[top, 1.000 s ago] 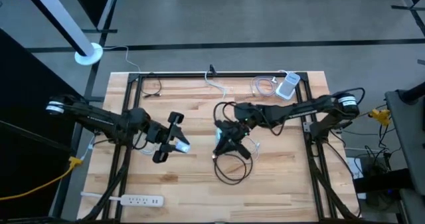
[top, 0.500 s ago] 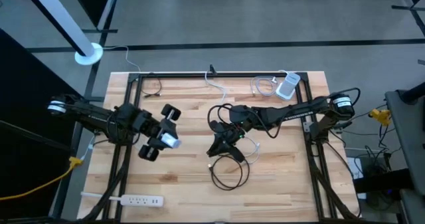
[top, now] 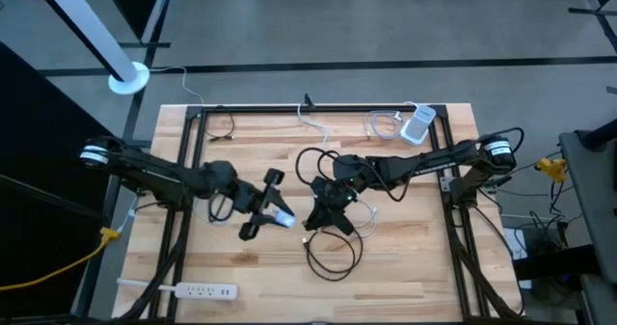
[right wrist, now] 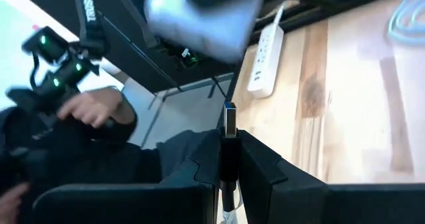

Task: Insert USB
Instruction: Insert the right black USB cable into the violet charger adapter

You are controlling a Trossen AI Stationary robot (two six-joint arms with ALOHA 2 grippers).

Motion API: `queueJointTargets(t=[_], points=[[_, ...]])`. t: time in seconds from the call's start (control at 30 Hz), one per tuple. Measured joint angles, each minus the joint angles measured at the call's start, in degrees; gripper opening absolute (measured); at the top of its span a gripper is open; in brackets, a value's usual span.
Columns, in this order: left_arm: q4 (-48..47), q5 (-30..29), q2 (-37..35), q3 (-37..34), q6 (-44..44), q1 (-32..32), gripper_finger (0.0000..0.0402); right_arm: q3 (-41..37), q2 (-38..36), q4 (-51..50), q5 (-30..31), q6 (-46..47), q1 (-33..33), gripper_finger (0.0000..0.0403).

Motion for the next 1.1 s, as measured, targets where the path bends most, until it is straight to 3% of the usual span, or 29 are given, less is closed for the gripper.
queueJointTargets(t=[0.4, 1.1], points=[[0.21, 0.17, 4.97, 0.00, 5.36, 0.02, 0.0117, -0.09, 0.57, -0.49, -0.03, 12.61, 0.31, 0.0022], [0.71, 0.17, 4.94, 0.00, 7.36, 0.11, 0.0117, -0.08, 0.91, 0.16, 2.05, 11.74, 1.11, 0.0022]])
